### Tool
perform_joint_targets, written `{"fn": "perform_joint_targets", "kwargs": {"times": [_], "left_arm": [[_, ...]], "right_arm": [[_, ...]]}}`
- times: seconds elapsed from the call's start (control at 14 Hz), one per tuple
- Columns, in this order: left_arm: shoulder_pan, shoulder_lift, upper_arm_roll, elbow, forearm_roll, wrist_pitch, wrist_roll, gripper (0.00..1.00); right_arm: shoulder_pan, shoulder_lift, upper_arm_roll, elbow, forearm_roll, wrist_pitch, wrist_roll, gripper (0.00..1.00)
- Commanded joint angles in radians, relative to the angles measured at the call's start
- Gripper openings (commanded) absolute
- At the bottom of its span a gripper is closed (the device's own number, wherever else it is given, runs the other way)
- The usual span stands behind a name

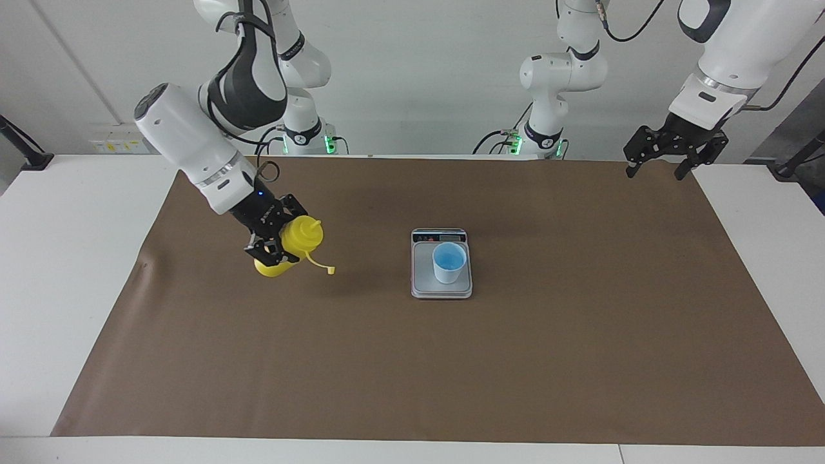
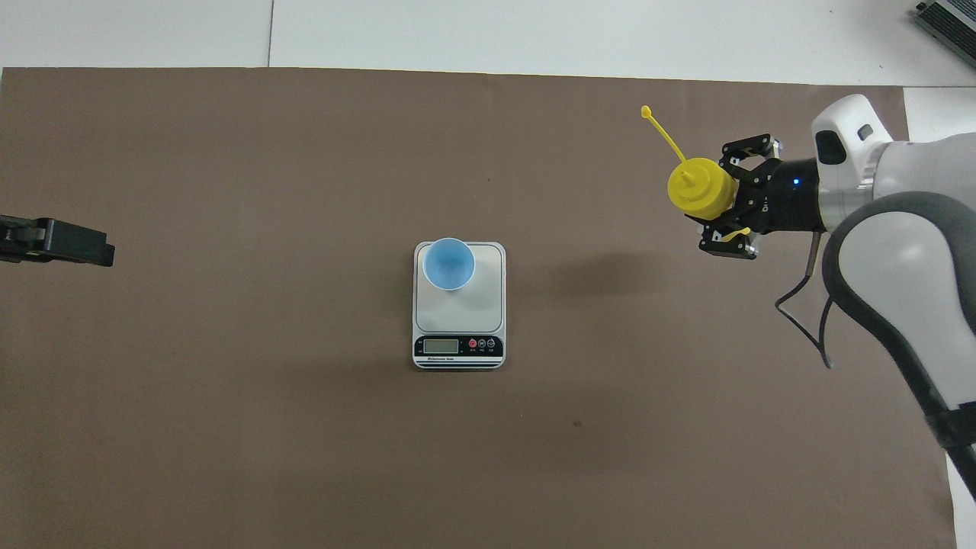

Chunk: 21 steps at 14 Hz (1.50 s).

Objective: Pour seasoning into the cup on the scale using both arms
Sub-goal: 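Raise the bottle upright and carry it back with the right gripper, then set the yellow bottle down and open the right gripper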

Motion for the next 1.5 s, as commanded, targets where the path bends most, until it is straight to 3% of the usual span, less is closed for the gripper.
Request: {"fn": "perform_joint_targets", "kwargs": {"times": [0.0,0.36,0.71,1.14,1.43], "left_arm": [[0.013,-0.017,-0.004,-0.013,-0.006,-0.009,0.014,1.00],[0.012,-0.017,-0.004,-0.013,-0.006,-0.009,0.014,1.00],[0.012,-0.017,-0.004,-0.013,-0.006,-0.009,0.014,1.00],[0.012,-0.017,-0.004,-0.013,-0.006,-0.009,0.014,1.00],[0.013,-0.017,-0.004,-0.013,-0.006,-0.009,0.014,1.00]], "right_arm": [[-0.073,-0.046,0.015,-0.085,0.149,-0.045,-0.132,0.00],[-0.156,-0.045,0.015,-0.286,0.529,-0.043,-0.367,0.00],[-0.154,-0.043,0.013,-0.383,0.732,-0.036,-0.450,0.00],[-0.187,-0.026,0.013,-0.421,0.757,-0.047,-0.579,0.00],[-0.240,0.041,0.013,-0.424,0.788,-0.095,-0.702,0.00]]}}
